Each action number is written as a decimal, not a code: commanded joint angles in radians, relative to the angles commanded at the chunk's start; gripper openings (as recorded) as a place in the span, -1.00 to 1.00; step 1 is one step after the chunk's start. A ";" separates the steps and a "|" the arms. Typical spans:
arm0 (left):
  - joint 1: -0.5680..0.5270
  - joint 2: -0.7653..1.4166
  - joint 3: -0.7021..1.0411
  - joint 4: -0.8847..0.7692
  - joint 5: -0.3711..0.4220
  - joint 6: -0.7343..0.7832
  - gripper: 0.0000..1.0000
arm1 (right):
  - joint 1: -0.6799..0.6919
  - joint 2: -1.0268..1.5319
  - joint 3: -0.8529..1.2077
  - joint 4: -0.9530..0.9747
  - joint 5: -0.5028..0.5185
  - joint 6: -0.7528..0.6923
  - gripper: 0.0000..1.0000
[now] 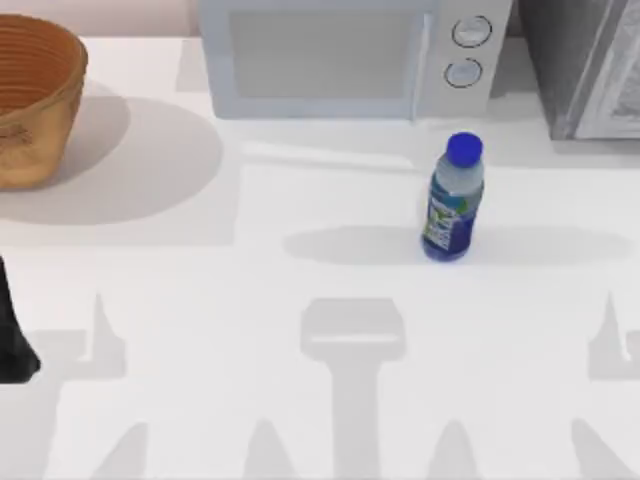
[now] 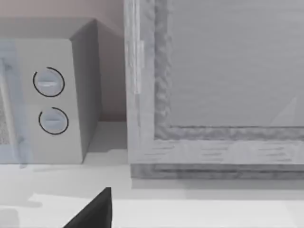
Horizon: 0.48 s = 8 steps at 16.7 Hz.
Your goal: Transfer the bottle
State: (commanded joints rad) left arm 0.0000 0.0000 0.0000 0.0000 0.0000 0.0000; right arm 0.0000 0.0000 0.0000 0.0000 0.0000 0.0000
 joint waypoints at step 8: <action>-0.089 0.218 0.095 0.197 0.010 -0.008 1.00 | 0.000 0.000 0.000 0.000 0.000 0.000 1.00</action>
State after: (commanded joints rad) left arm -0.0887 0.2177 0.0949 0.1973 0.0103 -0.0081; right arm 0.0000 0.0000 0.0000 0.0000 0.0000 0.0000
